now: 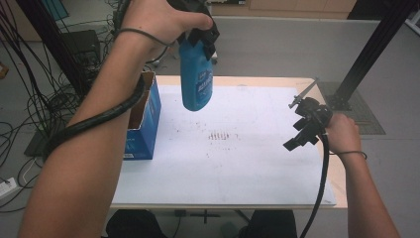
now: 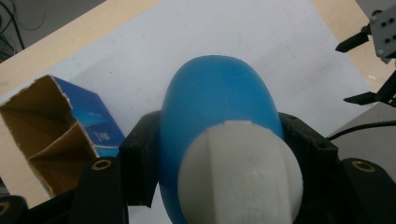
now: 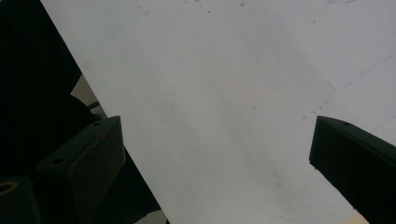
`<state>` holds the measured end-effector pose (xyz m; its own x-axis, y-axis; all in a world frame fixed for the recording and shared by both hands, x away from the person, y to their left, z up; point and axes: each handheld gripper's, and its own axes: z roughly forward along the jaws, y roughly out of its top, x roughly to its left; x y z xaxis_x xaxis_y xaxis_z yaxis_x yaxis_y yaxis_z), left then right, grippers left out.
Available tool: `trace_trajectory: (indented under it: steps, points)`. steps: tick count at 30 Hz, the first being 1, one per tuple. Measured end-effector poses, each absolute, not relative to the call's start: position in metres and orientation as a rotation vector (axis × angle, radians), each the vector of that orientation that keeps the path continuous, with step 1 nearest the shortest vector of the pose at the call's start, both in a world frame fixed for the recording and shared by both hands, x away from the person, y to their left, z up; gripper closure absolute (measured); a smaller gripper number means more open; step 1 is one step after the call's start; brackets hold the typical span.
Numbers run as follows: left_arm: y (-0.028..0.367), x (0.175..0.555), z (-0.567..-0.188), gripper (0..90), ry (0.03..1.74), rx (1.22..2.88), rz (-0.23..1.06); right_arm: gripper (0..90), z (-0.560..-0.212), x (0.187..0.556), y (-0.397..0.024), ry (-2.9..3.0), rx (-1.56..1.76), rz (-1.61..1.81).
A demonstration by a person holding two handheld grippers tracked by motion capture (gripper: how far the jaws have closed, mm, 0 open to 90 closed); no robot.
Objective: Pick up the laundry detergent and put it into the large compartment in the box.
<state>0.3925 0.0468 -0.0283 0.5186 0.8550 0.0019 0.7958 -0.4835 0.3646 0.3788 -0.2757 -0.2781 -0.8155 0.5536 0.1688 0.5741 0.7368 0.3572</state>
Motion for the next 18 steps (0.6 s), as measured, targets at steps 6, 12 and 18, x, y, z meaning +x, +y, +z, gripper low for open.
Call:
trace_trajectory:
  steps: [6, 12, 18]
  points:
    - [0.073, 0.401, -0.028, 37.7, 1.478, 2.376, 0.293, 3.1, -0.279, 0.38, -0.273, -2.882, -0.927, -0.616]
    - [0.097, 0.408, -0.031, 37.7, 1.561, 2.346, 0.327, 3.1, -0.28, 0.38, -0.271, -2.883, -0.923, -0.61]
    - [0.125, 0.414, -0.032, 37.7, 1.647, 2.298, 0.329, 3.1, -0.28, 0.381, -0.269, -2.886, -0.921, -0.599]
